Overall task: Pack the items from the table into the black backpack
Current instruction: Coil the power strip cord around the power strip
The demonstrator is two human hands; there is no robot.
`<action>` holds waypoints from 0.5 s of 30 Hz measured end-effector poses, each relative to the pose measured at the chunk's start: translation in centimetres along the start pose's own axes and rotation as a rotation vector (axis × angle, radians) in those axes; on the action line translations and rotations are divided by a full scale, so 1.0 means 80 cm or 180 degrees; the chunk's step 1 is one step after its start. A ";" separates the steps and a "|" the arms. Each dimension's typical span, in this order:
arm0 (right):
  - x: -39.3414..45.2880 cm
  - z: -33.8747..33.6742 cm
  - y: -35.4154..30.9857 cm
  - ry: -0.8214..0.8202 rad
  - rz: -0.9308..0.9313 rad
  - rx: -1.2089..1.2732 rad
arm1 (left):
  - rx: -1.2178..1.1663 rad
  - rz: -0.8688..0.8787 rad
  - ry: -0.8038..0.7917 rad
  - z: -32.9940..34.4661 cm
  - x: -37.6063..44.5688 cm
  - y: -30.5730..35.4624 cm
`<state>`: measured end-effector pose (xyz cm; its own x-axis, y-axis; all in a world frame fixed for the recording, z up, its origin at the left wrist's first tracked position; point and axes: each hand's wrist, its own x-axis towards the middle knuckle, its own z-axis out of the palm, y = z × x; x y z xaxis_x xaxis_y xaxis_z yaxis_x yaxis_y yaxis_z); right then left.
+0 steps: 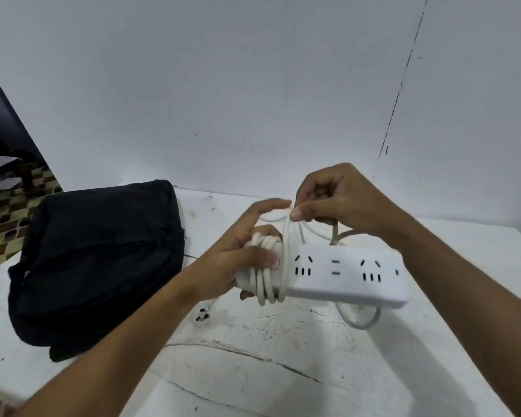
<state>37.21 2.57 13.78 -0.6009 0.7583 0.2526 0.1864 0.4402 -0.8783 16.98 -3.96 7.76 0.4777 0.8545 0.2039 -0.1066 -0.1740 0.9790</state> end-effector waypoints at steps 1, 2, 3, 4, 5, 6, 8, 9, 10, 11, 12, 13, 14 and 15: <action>0.002 0.002 0.013 0.0058 0.0116 0.0272 | -0.0171 0.0075 0.0122 0.002 0.002 0.002; 0.005 0.006 0.024 0.0108 0.0214 0.0557 | -0.0258 0.0138 0.0218 0.004 0.004 0.004; 0.004 0.012 0.036 0.0160 0.0284 0.0746 | -0.0258 0.0168 0.0309 0.006 0.006 0.006; 0.003 0.018 0.045 0.0188 0.0286 0.1004 | -0.0216 0.0162 0.0439 0.008 0.008 0.010; -0.001 0.024 0.057 0.0289 0.0331 0.1184 | -0.0161 0.0126 0.0614 0.010 0.011 0.013; -0.006 0.029 0.068 0.0474 0.0447 0.1337 | -0.0109 0.0084 0.0839 0.012 0.013 0.017; -0.017 0.045 0.081 0.0640 0.0656 0.0663 | 0.0158 0.0040 0.1350 0.015 0.018 0.024; -0.021 0.058 0.083 0.0515 0.0660 0.0121 | 0.0371 0.0049 0.1579 0.016 0.020 0.028; -0.024 0.074 0.083 0.0379 0.0652 -0.0254 | 0.0585 0.0079 0.1755 0.015 0.023 0.032; -0.029 0.091 0.084 0.0234 0.0607 -0.0555 | 0.0770 0.0091 0.1872 0.013 0.026 0.036; -0.034 0.105 0.082 0.0157 0.0573 -0.0743 | 0.0918 0.0063 0.1961 0.010 0.028 0.039; -0.039 0.114 0.084 0.0094 0.0575 -0.0917 | 0.1034 0.0006 0.2042 0.005 0.031 0.042; -0.045 0.119 0.083 0.0075 0.0572 -0.1080 | 0.1143 -0.0042 0.2113 -0.001 0.034 0.043; -0.050 0.120 0.086 0.0048 0.0604 -0.1235 | 0.1209 -0.0077 0.2167 -0.007 0.036 0.045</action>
<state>33.45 -2.09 2.84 -0.5170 0.8489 0.1097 0.5728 0.4383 -0.6927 17.45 -1.86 11.84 -0.1775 0.9511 0.2529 0.2616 -0.2022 0.9438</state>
